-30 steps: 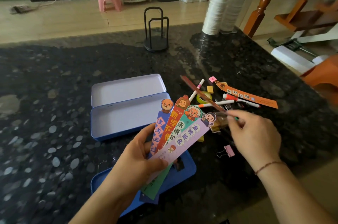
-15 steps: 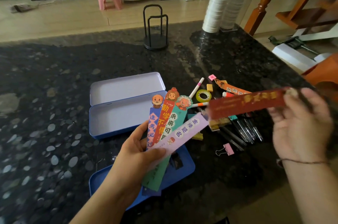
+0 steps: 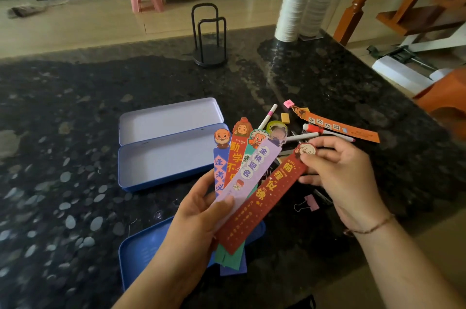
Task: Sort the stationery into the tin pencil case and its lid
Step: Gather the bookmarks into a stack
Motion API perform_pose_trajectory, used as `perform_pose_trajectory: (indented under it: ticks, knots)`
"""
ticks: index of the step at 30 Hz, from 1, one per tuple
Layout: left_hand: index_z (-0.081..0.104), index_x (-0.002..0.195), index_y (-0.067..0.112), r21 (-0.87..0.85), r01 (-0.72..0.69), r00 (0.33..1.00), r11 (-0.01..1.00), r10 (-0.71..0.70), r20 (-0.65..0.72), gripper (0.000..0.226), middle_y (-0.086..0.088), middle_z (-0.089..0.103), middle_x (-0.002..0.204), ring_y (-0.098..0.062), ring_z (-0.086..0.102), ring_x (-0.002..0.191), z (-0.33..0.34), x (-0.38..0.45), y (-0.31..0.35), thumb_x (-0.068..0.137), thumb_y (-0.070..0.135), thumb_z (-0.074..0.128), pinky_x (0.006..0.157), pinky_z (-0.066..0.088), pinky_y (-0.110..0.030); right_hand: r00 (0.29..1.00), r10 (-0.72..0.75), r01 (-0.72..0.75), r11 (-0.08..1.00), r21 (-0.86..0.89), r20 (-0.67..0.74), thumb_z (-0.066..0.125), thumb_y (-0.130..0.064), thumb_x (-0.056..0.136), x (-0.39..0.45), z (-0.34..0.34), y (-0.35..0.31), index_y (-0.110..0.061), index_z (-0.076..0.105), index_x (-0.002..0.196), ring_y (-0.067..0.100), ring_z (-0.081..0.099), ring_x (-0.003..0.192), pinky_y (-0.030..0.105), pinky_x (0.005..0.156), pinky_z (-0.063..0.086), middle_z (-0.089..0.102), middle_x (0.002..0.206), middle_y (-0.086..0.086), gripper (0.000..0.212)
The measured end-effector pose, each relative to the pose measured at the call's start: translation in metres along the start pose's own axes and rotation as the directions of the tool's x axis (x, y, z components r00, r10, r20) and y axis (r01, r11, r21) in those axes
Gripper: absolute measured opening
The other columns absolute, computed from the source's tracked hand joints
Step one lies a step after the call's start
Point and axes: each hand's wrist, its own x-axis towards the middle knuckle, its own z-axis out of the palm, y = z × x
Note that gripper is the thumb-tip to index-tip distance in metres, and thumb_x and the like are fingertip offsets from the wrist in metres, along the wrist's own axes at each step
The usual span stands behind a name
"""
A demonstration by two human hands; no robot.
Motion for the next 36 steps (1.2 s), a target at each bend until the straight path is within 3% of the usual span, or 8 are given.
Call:
perform_pose_trajectory:
  ticks: [6, 11, 18, 22, 24, 28, 34, 36]
  knots:
    - [0.059, 0.120, 0.022, 0.021, -0.011, 1.000, 1.000, 0.011, -0.013, 0.056, -0.013, 0.072, 0.110, -0.031, 0.070, 0.093, -0.001, -0.002, 0.003, 0.074, -0.008, 0.070, 0.070, 0.060, -0.039, 0.998, -0.001, 0.001, 1.000, 0.003, 0.063, 0.064, -0.011, 0.087, -0.004, 0.001, -0.006, -0.012, 0.060, 0.093, 0.015, 0.073, 0.075, 0.031, 0.056, 0.054, 0.075, 0.079, 0.007, 0.007]
    - [0.058, 0.121, 0.029, 0.082, -0.011, 1.000, 0.997, 0.013, -0.022, 0.045, -0.005, 0.073, 0.110, -0.020, 0.070, 0.088, 0.006, -0.003, 0.001, 0.078, 0.015, 0.066, 0.075, 0.057, -0.033, 1.000, -0.007, 0.005, 0.997, -0.077, -0.026, 0.069, -0.013, 0.084, -0.003, 0.004, -0.003, -0.014, 0.061, 0.094, 0.014, 0.074, 0.075, 0.031, 0.056, 0.057, 0.074, 0.082, 0.005, 0.012]
    - [0.058, 0.117, 0.028, 0.168, -0.032, 0.996, 0.985, 0.045, -0.076, 0.065, -0.006, 0.074, 0.104, -0.024, 0.071, 0.090, -0.001, -0.001, -0.003, 0.071, -0.017, 0.069, 0.072, 0.059, -0.031, 0.996, -0.085, 0.073, 0.967, -0.245, -0.039, 0.067, -0.029, 0.085, 0.002, -0.007, -0.001, -0.021, 0.064, 0.094, 0.010, 0.071, 0.076, 0.027, 0.052, 0.056, 0.072, 0.086, -0.004, 0.013]
    - [0.057, 0.119, 0.026, 0.130, -0.026, 0.995, 0.991, 0.038, -0.091, 0.077, -0.010, 0.074, 0.104, -0.026, 0.072, 0.088, -0.010, 0.001, 0.000, 0.055, -0.013, 0.075, 0.063, 0.059, -0.032, 0.930, -0.357, 0.154, 0.594, -0.790, -0.087, 0.057, -0.035, 0.087, 0.027, -0.056, 0.016, -0.020, 0.067, 0.105, 0.023, 0.054, 0.114, 0.039, 0.094, 0.046, 0.062, 0.116, -0.001, 0.025]
    - [0.055, 0.119, 0.027, 0.139, -0.024, 0.996, 0.990, 0.035, -0.084, 0.080, -0.009, 0.074, 0.103, -0.025, 0.072, 0.087, -0.012, 0.003, 0.001, 0.053, -0.013, 0.075, 0.061, 0.058, -0.031, 0.965, -0.256, 0.066, 0.428, -0.901, -0.051, 0.054, -0.037, 0.090, 0.041, -0.078, 0.030, -0.020, 0.062, 0.120, 0.030, 0.029, 0.136, 0.043, 0.110, 0.028, 0.044, 0.143, 0.002, 0.035]
    - [0.057, 0.117, 0.027, 0.138, -0.041, 0.996, 0.990, 0.051, -0.070, 0.079, -0.011, 0.074, 0.101, -0.026, 0.072, 0.087, -0.012, 0.008, 0.000, 0.048, -0.007, 0.075, 0.061, 0.058, -0.033, 0.999, 0.043, 0.002, 0.367, -0.930, 0.019, 0.038, -0.045, 0.096, 0.055, -0.103, 0.049, -0.027, 0.031, 0.146, 0.020, 0.000, 0.147, 0.050, 0.116, 0.016, 0.014, 0.160, -0.009, 0.054]
    - [0.056, 0.117, 0.027, 0.162, -0.039, 0.995, 0.986, 0.052, -0.079, 0.075, -0.008, 0.075, 0.101, -0.026, 0.072, 0.088, -0.010, 0.011, -0.002, 0.052, -0.007, 0.070, 0.060, 0.058, -0.032, 0.994, 0.014, -0.108, 0.101, -0.989, -0.107, 0.038, -0.050, 0.093, 0.051, -0.117, 0.035, -0.034, 0.037, 0.140, 0.033, 0.035, 0.127, 0.047, 0.104, 0.031, 0.047, 0.136, 0.004, 0.050]
    - [0.056, 0.115, 0.029, 0.172, -0.038, 0.995, 0.984, 0.053, -0.083, 0.073, -0.007, 0.075, 0.100, -0.024, 0.072, 0.088, -0.009, 0.011, -0.003, 0.052, -0.006, 0.069, 0.060, 0.058, -0.031, 0.985, 0.045, -0.170, 0.185, -0.968, -0.165, 0.051, -0.046, 0.091, 0.049, -0.119, 0.031, -0.028, 0.053, 0.128, 0.037, 0.044, 0.114, 0.043, 0.093, 0.041, 0.053, 0.121, 0.009, 0.042]
